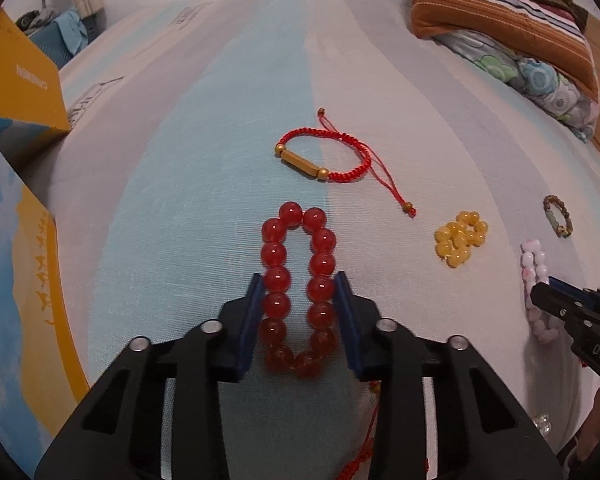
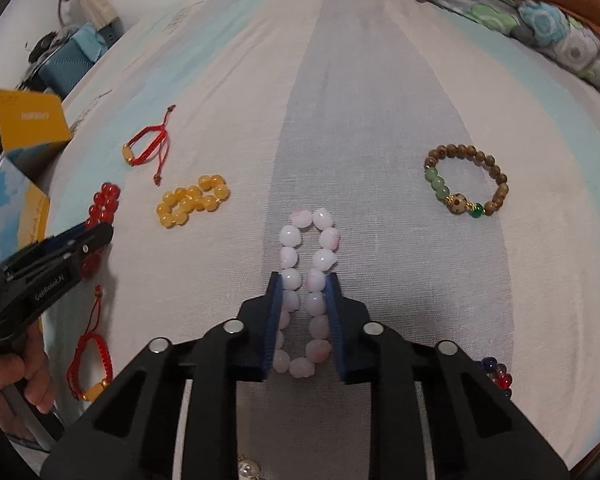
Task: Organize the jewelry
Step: 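Grasp the red bead bracelet with the left tool while the right tool grasps the pink-white bead bracelet, then lift both bracelets and carry them over the white cardboard box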
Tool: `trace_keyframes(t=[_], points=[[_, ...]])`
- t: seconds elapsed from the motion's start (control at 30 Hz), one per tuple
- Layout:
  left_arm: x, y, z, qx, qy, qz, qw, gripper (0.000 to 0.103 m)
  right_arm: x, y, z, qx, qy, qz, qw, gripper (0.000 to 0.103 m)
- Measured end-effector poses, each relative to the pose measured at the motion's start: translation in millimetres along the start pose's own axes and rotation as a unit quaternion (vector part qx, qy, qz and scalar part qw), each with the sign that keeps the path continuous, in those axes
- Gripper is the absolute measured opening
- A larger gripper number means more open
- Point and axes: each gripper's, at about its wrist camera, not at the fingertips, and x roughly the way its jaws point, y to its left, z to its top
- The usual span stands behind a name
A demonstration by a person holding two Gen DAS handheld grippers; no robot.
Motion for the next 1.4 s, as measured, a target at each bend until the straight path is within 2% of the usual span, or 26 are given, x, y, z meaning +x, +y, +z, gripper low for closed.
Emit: trace_keyframes(t=[0.17, 0.37, 0.6, 0.87, 1.4], points=[[-2, 0, -2, 0.004, -0.005, -0.006, 1.0, 0.027, -3, 1, -1, 0.0, -0.007, 0.003, 1.0, 0.01], [-7, 0, -1, 0.0, -0.012, -0.012, 0.9999, 0.025, -7, -4, 0, 0.01, -0.014, -0.002, 1.0, 0.01], [-14, 2, -1, -0.001, -0.023, -0.002, 0.9997, 0.013, -15, -4, 0, 0.012, -0.026, 0.005, 1.0, 0.01], [-13, 3, -1, -0.004, -0.017, -0.006, 0.9998, 0.013, -29, -3, 1, 0.012, -0.05, 0.017, 0.999, 0.01], [-49, -4, 0, 0.001, -0.05, -0.025, 0.9985, 0.013, -53, 1, 4, 0.012, -0.083, 0.032, 0.996, 0.01]])
